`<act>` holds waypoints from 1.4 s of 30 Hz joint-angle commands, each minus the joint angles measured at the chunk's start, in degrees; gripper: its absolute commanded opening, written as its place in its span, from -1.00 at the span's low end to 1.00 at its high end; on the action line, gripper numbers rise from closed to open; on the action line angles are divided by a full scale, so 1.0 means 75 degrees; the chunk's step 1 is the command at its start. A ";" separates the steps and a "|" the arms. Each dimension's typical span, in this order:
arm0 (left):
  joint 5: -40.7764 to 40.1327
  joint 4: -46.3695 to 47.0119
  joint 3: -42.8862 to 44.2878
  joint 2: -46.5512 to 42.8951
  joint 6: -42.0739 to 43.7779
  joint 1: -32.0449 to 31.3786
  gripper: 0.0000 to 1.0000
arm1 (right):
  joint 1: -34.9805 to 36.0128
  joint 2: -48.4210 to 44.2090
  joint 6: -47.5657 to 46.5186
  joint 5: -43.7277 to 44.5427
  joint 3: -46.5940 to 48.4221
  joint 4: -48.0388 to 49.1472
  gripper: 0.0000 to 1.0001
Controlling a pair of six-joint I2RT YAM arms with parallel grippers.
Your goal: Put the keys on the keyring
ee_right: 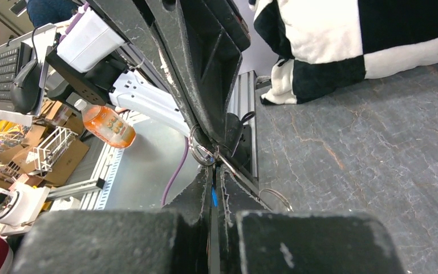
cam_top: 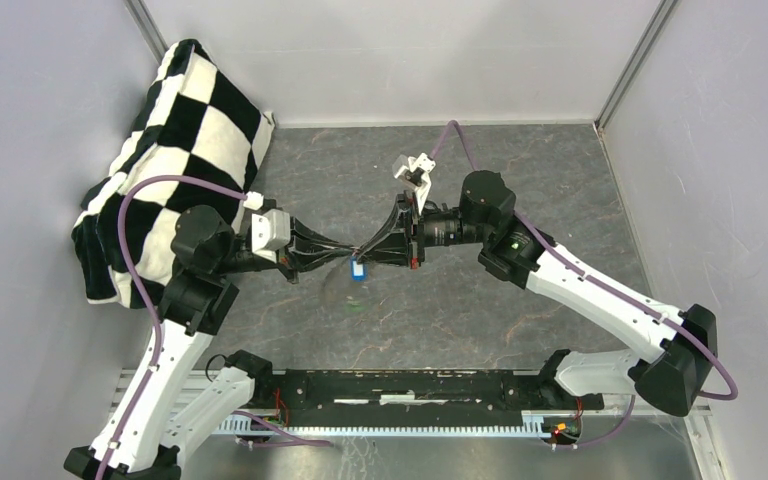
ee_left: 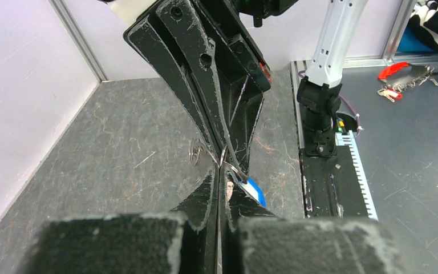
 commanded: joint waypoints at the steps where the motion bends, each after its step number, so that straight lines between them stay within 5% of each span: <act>1: 0.0339 -0.0439 0.0254 -0.0022 0.0721 -0.0021 -0.96 | 0.0021 -0.0227 -0.0181 -0.0209 0.0446 0.0224 -0.99; 14: 0.0617 -0.0457 0.0231 -0.0118 0.0743 -0.0019 -0.96 | -0.0273 -0.0308 0.0123 0.0159 0.0276 0.0364 -0.98; 18: 0.0424 -0.0462 0.0219 -0.0096 0.0705 -0.0011 -0.96 | -0.0287 -0.0406 0.0002 0.0348 0.0224 0.0285 -0.57; 24: -0.0703 0.0002 -0.0064 -0.0124 0.0150 -0.0015 -0.96 | -0.0283 -0.0713 -0.0819 0.1059 0.0295 -0.0617 0.30; 28: -0.1767 0.0646 -0.0562 -0.0239 -0.0452 -0.0019 -0.96 | -0.0273 -0.1103 -0.1531 0.1524 0.0059 -0.0957 0.67; 33: -0.2694 0.1260 -0.0980 -0.0202 -0.1199 -0.0015 -0.96 | -0.0198 -0.1298 -0.2174 0.1663 -0.0268 -0.1282 0.96; 42: -0.2791 0.1370 -0.0942 -0.0130 -0.1275 -0.0012 -0.96 | 0.0772 -0.1063 -0.3839 0.3726 -0.0735 -0.1728 0.96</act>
